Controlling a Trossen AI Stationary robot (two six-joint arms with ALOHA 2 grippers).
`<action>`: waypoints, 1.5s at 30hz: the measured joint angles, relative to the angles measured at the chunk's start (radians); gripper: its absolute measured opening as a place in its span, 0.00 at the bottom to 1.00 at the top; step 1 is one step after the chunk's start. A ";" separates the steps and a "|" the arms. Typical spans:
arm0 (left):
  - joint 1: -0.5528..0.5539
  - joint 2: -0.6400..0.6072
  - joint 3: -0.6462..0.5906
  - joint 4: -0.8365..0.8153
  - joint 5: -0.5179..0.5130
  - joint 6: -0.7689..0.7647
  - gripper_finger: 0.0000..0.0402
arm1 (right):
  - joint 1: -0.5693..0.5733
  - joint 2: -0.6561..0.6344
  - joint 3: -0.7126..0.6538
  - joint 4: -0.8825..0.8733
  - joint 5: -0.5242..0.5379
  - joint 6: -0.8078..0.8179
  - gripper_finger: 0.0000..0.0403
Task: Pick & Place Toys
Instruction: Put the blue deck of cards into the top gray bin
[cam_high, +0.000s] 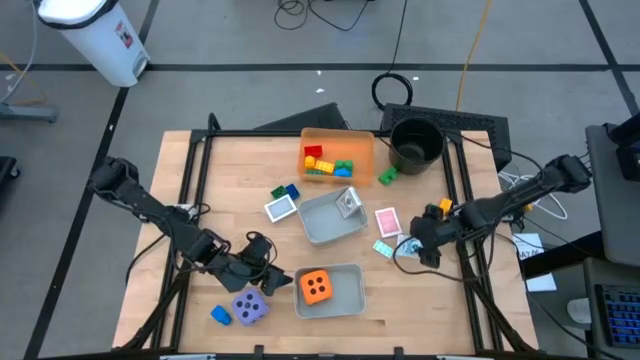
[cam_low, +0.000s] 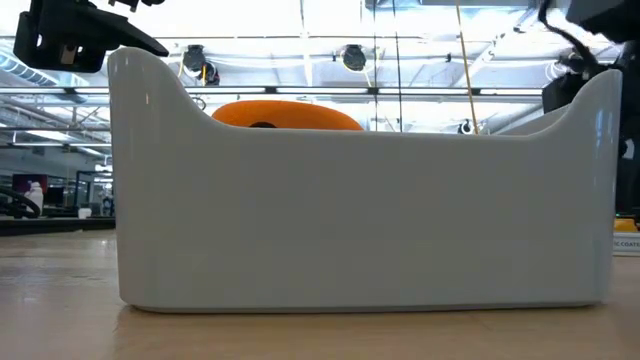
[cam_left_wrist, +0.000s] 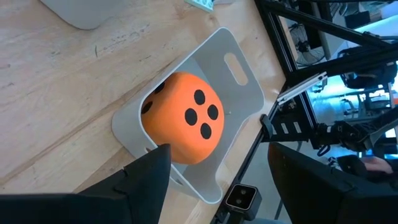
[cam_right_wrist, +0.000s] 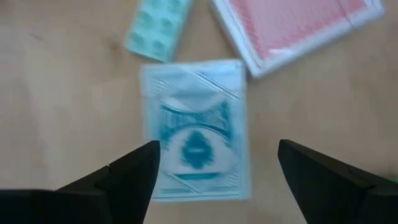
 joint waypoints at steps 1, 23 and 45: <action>0.000 0.000 0.000 0.000 0.000 -0.001 0.67 | 0.000 0.014 0.000 -0.011 0.014 0.000 0.79; 0.041 0.000 0.000 0.001 0.005 -0.007 0.67 | 0.092 0.162 0.001 0.085 0.068 -0.026 0.79; 0.045 0.000 0.000 0.002 0.018 -0.006 0.67 | 0.091 0.153 0.001 0.095 0.011 0.029 0.79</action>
